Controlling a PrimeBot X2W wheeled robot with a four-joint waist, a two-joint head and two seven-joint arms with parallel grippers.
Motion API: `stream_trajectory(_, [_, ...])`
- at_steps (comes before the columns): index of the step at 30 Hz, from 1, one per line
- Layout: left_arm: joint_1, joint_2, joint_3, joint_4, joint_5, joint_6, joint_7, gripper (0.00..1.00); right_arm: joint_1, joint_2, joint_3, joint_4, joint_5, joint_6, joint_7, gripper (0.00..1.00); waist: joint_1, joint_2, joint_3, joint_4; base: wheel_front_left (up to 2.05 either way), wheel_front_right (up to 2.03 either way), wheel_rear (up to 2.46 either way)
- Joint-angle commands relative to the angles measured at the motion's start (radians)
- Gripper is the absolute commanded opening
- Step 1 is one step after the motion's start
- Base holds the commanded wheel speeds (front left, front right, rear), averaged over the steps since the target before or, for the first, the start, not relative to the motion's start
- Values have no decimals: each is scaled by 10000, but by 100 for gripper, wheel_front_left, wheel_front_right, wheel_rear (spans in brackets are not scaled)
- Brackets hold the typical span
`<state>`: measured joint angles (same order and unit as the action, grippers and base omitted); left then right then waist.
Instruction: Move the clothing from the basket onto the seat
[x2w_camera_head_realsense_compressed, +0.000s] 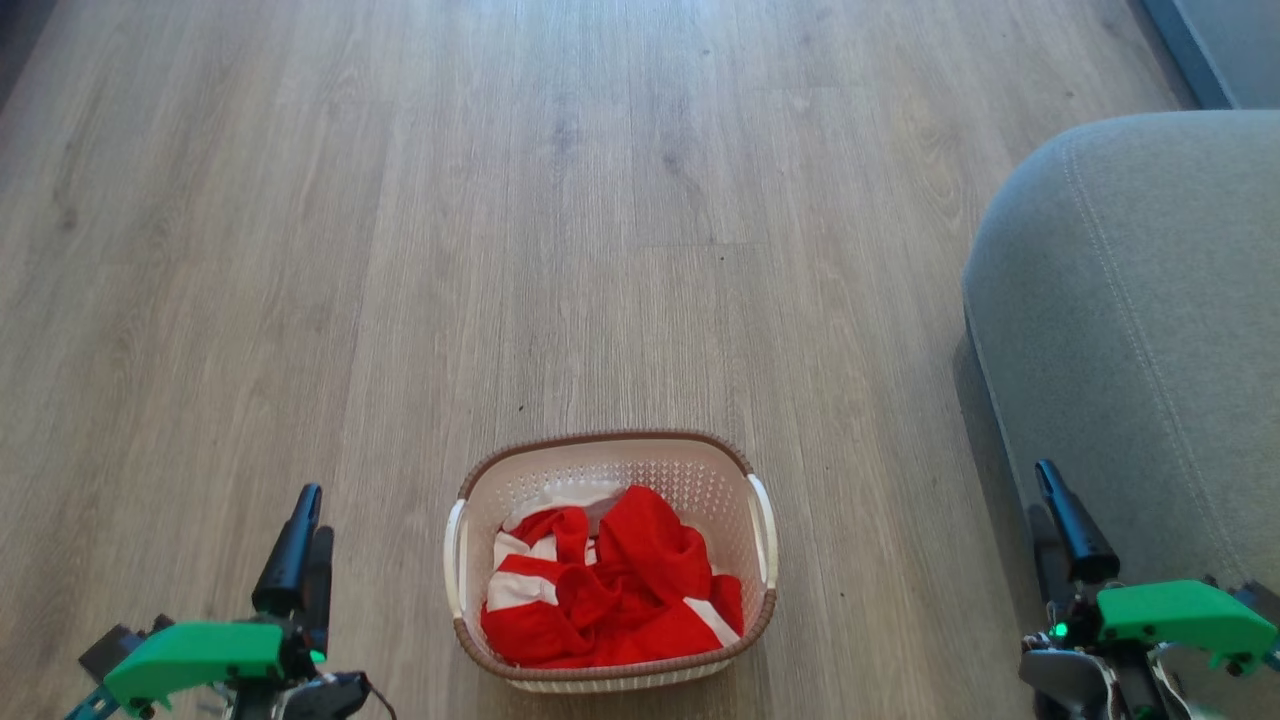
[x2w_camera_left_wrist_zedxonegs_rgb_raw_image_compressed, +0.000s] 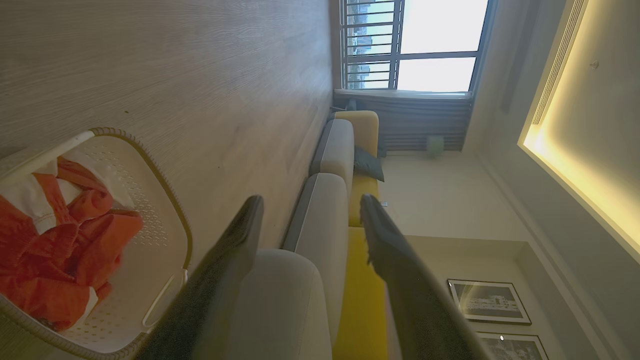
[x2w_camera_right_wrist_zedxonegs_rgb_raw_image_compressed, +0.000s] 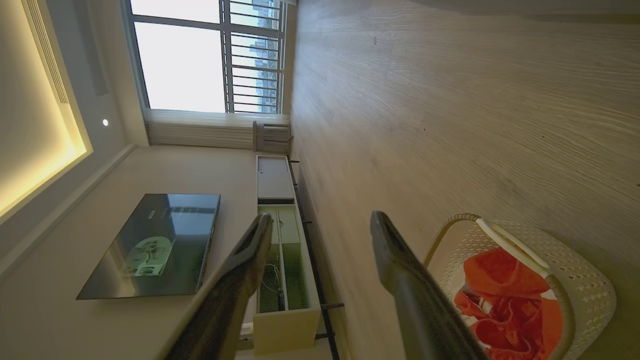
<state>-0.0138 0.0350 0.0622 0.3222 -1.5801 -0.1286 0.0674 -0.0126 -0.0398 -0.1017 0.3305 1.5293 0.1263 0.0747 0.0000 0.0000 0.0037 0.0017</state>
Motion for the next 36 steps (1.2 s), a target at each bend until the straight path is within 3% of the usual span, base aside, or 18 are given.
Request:
stream_trajectory(1, [-382,63,2,-329,231,-4,-119,100,-491,-136,21,-286,-361,14,-142,100,0,0,0,7,0,0,0])
stream_trajectory(16, [-441,76,29,-410,2595,52,-558,100,-664,-200,436,-626,-3447,18,-587,100,0,0,16,78,0,0,0])
stream_trajectory(26, [-383,84,-129,-670,4334,189,-849,100,-791,-313,835,-645,-4797,21,-884,100,0,0,-9,103,0,0,0])
stream_trajectory(36, [-328,91,-159,-812,5408,259,-1113,100,-846,-355,1072,-623,-5858,24,-1152,100,0,0,-17,108,0,0,0])
